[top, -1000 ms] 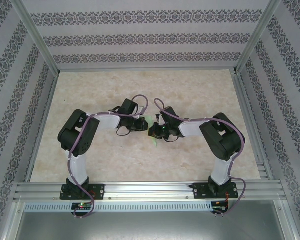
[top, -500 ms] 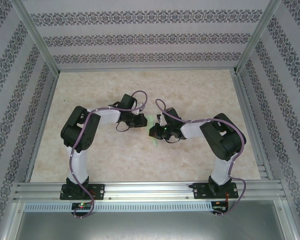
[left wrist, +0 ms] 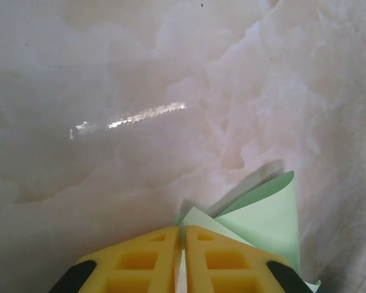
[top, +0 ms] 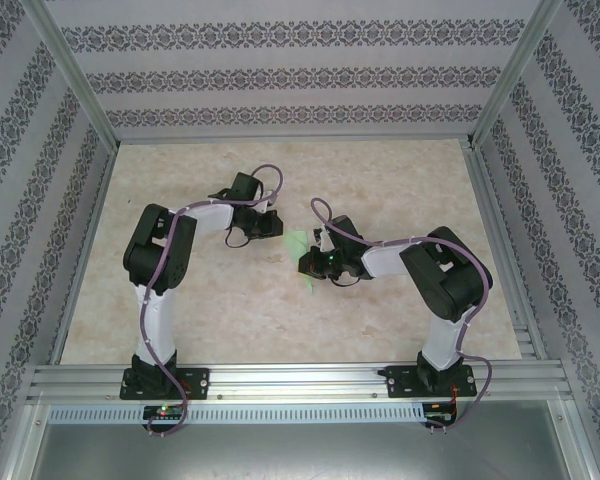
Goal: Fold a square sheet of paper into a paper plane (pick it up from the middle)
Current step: Fold the wing for the fifth time at the center of the table.
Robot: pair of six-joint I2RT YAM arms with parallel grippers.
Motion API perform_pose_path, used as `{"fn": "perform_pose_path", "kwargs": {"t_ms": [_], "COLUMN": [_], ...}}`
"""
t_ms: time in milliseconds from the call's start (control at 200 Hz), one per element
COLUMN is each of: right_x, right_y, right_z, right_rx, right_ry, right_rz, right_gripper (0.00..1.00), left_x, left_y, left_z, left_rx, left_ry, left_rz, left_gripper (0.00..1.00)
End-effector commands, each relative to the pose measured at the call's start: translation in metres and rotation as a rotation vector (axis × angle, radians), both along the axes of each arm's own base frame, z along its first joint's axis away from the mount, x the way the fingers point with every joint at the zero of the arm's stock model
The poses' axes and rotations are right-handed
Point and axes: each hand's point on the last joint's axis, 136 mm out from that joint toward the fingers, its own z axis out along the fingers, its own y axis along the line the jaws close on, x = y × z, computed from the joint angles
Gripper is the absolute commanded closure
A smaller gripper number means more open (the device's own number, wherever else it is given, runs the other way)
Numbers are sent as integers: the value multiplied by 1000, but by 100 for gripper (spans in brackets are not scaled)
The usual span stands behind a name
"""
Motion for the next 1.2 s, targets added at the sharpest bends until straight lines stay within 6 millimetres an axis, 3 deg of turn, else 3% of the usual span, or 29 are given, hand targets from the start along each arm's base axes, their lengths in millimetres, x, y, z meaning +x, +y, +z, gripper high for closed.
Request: {"fn": "perform_pose_path", "kwargs": {"t_ms": [0,135,255,400,490,699,929,1064,1199], "right_x": [-68,-66,-66,-67,-67,-68,-69,-68,-71], "right_y": [-77,-75,-74,-75,-75,-76,-76,-76,-78], "right_z": [-83,-82,-81,-82,-82,-84,-85,-85,-87], "right_rx": [-349,-347,-346,-348,-350,-354,-357,-358,-365], "right_ry": [281,278,276,279,279,284,288,287,292], "right_rz": [-48,-45,-45,-44,-43,-43,-42,-42,-42], "right_gripper": [94,93,93,93,94,94,94,94,94], "left_x": [27,30,26,7,-11,-51,-61,-65,-64], "left_y": [41,41,29,15,2,-35,-58,-62,-54], "left_z": [-22,-12,23,68,76,55,30,15,-2], "left_rx": [178,181,80,-45,-112,-133,-125,-95,-36], "left_ry": [-42,-49,-103,-181,-174,-97,-35,0,22], "left_rz": [83,91,81,65,34,-74,-112,-129,-107], "left_gripper": [87,87,86,86,86,87,89,89,89]}}
